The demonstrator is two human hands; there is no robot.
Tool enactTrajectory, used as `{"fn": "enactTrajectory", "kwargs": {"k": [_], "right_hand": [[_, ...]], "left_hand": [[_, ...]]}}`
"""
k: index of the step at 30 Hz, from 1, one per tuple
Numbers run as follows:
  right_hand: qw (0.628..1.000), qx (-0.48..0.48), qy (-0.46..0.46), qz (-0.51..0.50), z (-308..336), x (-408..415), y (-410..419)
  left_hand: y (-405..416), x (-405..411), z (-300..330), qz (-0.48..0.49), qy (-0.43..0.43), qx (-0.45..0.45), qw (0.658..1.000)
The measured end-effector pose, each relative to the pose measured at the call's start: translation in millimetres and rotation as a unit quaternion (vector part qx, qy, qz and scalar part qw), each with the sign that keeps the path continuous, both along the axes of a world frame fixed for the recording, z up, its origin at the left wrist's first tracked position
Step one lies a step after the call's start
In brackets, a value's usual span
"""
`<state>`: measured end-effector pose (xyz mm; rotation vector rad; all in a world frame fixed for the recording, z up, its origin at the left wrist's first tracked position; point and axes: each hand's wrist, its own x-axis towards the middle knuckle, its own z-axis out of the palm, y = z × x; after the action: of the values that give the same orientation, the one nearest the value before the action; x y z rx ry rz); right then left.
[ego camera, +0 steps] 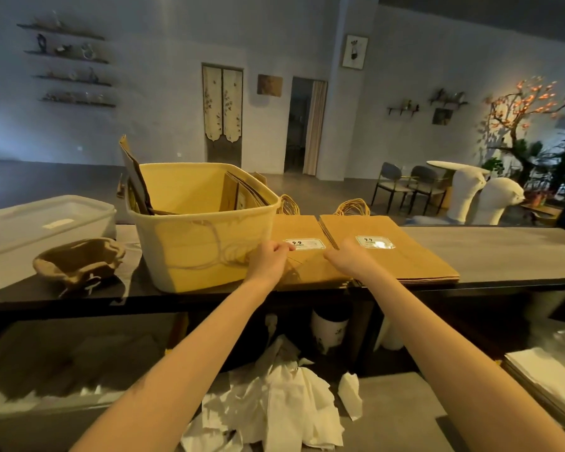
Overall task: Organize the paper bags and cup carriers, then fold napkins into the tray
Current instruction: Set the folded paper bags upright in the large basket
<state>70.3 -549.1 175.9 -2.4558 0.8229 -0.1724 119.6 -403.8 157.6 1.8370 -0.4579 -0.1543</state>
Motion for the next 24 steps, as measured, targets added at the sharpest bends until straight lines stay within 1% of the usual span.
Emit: {"fn": "enactTrajectory", "kwargs": {"k": [3,5,9,12,15,18,21,22,24], "right_hand": [[0.999,0.044,-0.005,0.005,0,0,7],[0.998,0.055,-0.013,0.003,0,0,10],[0.997,0.067,-0.027,0.0,5,-3,14],[0.994,0.093,-0.051,-0.024,7,-2,13],[0.989,0.096,-0.102,-0.057,6,-3,8],[0.981,0.103,-0.142,-0.082,4,-9,2],[0.967,0.12,-0.207,-0.085,4,-16,4],[0.96,0.133,-0.231,-0.087,4,-19,5],[0.949,0.151,-0.265,-0.084,6,-26,6]], "left_hand": [[-2,-5,2,0.0,0.04,0.026,0.999],[-5,-4,2,-0.009,0.076,0.022,0.997],[-5,-1,3,-0.015,0.152,-0.016,0.988],[-3,3,5,-0.008,0.193,-0.06,0.979],[-4,8,6,-0.01,0.21,-0.128,0.969],[-6,7,12,0.016,0.231,-0.185,0.955],[-8,0,24,0.01,0.309,-0.267,0.913],[-7,-4,28,0.005,0.322,-0.273,0.906],[-7,-10,36,-0.002,0.316,-0.246,0.916]]}}
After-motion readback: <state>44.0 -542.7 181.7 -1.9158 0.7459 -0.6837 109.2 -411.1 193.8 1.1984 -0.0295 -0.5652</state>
